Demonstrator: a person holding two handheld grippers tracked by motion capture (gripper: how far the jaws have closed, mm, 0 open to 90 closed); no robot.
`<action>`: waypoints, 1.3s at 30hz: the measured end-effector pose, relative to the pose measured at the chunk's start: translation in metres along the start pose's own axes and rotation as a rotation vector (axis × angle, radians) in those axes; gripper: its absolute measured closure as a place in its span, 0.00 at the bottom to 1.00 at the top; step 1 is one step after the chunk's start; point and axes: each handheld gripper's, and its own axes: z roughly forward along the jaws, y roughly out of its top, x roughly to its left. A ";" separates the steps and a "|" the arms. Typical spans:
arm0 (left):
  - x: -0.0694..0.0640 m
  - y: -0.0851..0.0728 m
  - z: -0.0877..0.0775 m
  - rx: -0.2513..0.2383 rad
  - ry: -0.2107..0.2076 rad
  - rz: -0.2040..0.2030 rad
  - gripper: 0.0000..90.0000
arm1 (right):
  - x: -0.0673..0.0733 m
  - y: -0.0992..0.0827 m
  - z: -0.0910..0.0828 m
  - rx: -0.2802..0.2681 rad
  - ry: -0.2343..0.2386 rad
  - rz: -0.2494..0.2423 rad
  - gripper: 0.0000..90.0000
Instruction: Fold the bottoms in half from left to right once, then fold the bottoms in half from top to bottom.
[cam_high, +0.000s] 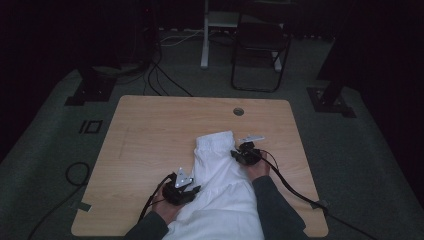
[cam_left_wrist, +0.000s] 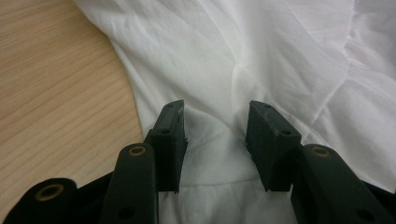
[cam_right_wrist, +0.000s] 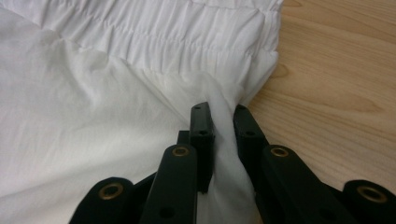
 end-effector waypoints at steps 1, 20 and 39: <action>-0.001 0.000 0.000 -0.001 0.003 -0.002 0.64 | 0.000 -0.001 0.000 -0.001 -0.002 0.002 0.90; 0.050 0.050 -0.011 -0.079 0.025 -0.106 0.42 | 0.001 -0.003 0.000 -0.014 -0.009 0.009 0.90; 0.065 0.069 0.058 0.036 0.059 -0.189 0.30 | 0.001 -0.003 -0.001 -0.016 -0.005 0.016 0.90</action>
